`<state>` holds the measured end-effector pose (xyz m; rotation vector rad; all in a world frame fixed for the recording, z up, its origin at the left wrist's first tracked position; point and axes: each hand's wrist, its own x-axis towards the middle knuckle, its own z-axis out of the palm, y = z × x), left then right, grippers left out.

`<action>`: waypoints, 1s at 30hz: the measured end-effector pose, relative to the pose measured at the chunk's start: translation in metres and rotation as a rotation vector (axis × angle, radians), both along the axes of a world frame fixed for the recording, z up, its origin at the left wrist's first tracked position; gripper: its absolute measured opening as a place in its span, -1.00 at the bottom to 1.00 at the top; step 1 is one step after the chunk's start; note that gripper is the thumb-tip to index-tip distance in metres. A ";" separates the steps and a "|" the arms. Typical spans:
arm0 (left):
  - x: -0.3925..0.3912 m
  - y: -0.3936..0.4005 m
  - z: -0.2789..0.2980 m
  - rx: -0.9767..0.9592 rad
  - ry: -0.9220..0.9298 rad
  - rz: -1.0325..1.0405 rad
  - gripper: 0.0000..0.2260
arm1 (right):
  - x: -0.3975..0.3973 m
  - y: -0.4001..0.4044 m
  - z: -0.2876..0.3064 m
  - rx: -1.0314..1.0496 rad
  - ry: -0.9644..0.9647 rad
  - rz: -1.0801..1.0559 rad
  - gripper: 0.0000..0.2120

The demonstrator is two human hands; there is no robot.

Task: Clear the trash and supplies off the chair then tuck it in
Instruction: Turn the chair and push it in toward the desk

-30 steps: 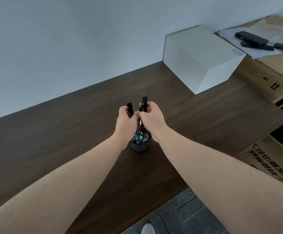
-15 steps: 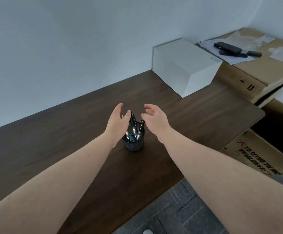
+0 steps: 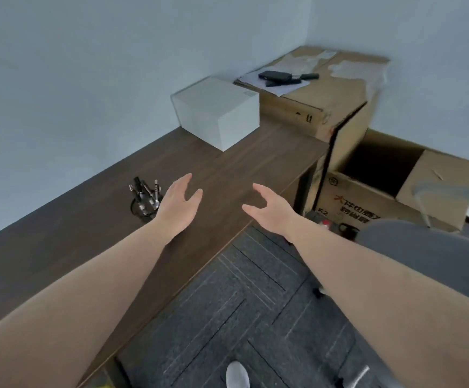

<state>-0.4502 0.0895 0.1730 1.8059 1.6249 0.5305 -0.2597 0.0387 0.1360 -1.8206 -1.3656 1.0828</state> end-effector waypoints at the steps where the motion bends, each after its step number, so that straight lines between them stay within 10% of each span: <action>1: 0.019 -0.016 0.000 -0.016 0.016 -0.041 -0.51 | 0.020 -0.024 -0.002 -0.010 0.005 -0.027 -0.39; 30: 0.401 -0.351 -0.131 -0.031 0.605 -1.323 -0.26 | 0.310 -0.520 -0.107 -0.446 -0.332 -0.921 -0.18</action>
